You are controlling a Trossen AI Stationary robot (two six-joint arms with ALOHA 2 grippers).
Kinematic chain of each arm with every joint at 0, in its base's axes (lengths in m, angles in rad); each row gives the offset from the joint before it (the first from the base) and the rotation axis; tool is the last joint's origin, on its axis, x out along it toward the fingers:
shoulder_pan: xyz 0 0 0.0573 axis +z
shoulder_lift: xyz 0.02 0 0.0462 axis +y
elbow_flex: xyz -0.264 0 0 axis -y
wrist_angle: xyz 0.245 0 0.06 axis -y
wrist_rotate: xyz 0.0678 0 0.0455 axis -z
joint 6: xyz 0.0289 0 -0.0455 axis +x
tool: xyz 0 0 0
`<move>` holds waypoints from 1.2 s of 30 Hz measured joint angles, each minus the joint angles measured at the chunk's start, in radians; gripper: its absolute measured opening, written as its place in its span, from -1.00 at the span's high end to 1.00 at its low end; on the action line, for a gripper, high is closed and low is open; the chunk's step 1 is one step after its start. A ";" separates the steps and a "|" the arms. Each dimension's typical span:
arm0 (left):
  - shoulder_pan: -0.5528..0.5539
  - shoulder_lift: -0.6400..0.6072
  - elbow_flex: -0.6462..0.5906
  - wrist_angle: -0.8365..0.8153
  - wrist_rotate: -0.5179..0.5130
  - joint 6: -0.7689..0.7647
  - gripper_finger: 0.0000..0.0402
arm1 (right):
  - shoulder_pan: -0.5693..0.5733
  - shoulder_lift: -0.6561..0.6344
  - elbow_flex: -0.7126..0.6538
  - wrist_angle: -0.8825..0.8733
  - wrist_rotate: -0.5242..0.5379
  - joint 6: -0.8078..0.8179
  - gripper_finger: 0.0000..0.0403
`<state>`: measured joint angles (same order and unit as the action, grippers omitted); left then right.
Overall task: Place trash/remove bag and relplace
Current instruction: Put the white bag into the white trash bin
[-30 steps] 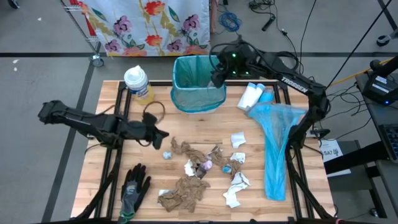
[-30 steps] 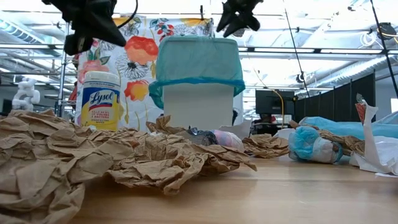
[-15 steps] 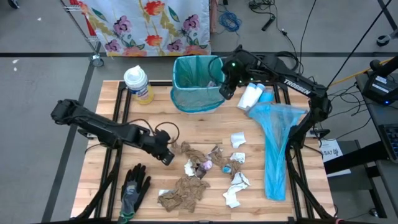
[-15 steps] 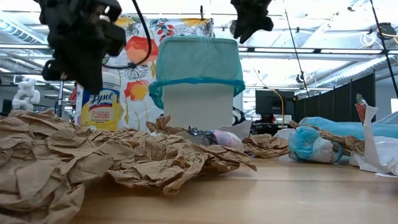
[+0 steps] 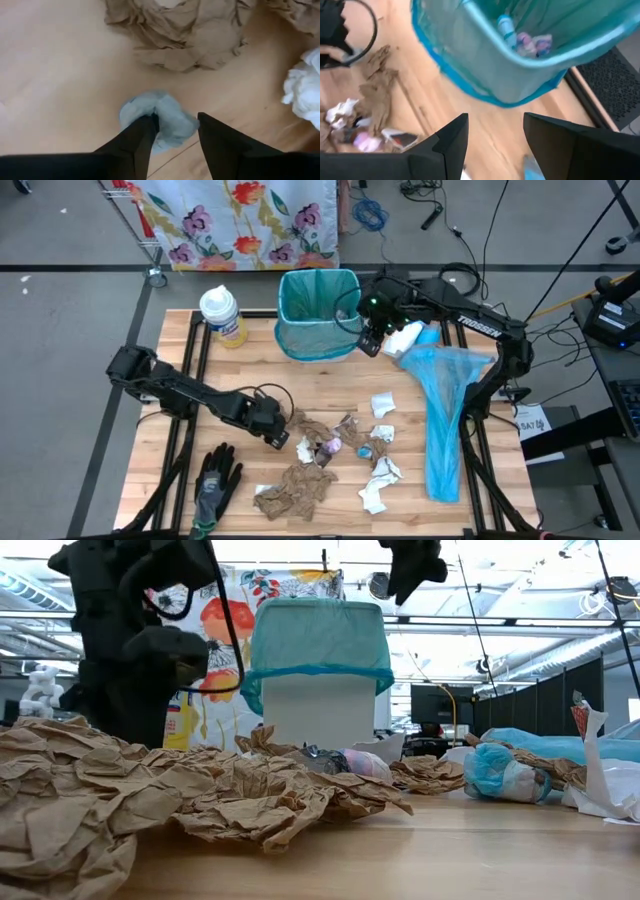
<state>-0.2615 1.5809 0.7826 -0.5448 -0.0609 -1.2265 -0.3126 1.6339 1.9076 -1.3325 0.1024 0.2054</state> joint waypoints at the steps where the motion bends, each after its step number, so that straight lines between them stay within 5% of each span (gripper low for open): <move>1: 0.000 0.014 0.000 -0.001 0.006 -0.004 0.29 | 0.010 -0.005 0.000 -0.008 0.000 0.008 0.09; 7: 0.001 -0.003 0.009 -0.028 0.050 0.029 0.91 | 0.083 -0.044 0.000 -0.098 0.000 0.112 0.09; 14: 0.046 -0.133 0.106 -0.244 -0.034 0.160 0.97 | 0.223 -0.079 -0.014 -0.204 0.040 0.271 0.09; 20: 0.139 -0.245 0.206 -0.364 -0.048 0.396 0.98 | 0.348 -0.079 -0.160 -0.176 0.110 0.455 0.11; 36: 0.400 -0.439 0.432 -0.123 -0.146 1.146 0.96 | 0.612 -0.078 -0.736 0.699 0.181 1.083 0.21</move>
<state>0.1389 1.1423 1.2151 -0.6673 -0.2070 -0.0802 0.2995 1.5558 1.1719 -0.6336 0.2837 1.2888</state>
